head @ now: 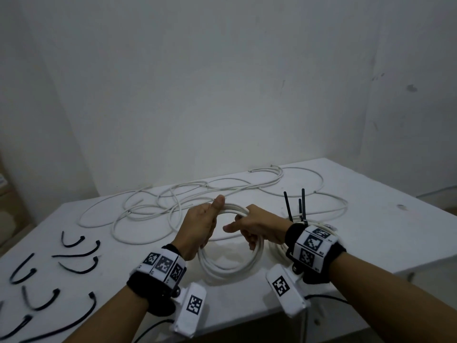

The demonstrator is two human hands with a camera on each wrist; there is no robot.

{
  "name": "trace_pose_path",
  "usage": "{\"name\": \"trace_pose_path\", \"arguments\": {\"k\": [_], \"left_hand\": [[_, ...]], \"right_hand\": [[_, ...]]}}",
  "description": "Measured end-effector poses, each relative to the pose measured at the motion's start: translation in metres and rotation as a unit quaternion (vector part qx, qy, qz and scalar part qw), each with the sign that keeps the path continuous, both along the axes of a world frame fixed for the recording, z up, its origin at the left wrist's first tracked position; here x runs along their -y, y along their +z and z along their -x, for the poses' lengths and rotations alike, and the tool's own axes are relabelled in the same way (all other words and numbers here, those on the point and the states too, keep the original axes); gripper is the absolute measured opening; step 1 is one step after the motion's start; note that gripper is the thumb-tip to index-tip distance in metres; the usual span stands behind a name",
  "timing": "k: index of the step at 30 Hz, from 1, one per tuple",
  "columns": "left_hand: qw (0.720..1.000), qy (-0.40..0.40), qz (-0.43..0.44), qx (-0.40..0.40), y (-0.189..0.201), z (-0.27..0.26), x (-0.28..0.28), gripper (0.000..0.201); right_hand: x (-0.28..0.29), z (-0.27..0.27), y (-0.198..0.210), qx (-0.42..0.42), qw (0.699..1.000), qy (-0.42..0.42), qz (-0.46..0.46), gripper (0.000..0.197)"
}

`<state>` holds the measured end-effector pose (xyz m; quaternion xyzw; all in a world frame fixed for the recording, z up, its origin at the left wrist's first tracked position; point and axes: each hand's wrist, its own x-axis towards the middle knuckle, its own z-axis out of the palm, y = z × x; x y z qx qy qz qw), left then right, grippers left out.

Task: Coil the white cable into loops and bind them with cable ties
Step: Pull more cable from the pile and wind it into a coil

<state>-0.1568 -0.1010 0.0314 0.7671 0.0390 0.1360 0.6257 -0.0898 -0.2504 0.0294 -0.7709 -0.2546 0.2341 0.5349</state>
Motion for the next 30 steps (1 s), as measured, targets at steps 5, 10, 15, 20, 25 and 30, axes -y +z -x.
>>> {"name": "trace_pose_path", "arguments": {"k": [5, 10, 15, 20, 25, 30], "left_hand": [[0.998, -0.003, 0.052, -0.046, 0.007, 0.004, 0.0, 0.052], [0.995, 0.006, 0.065, -0.073, 0.023, 0.007, -0.005, 0.05], [0.996, 0.001, 0.055, -0.076, 0.032, 0.009, -0.004, 0.049], [0.993, -0.022, 0.048, -0.104, 0.029, 0.009, -0.009, 0.051], [0.99, -0.07, 0.043, -0.115, 0.035, 0.011, -0.011, 0.06], [0.995, -0.09, -0.007, -0.047, 0.034, 0.009, -0.001, 0.098]], "right_hand": [[0.005, 0.005, 0.014, -0.052, 0.998, 0.028, 0.009, 0.031], [0.001, 0.012, 0.012, 0.073, 0.977, -0.045, -0.195, 0.027], [-0.001, 0.018, 0.012, 0.075, 0.98, -0.005, -0.187, 0.021], [0.004, 0.015, 0.021, -0.013, 0.978, -0.011, -0.209, 0.006], [0.006, 0.013, 0.028, -0.016, 0.981, -0.009, -0.191, 0.034], [0.008, 0.012, 0.045, 0.01, 0.995, 0.03, -0.093, 0.025]]}}
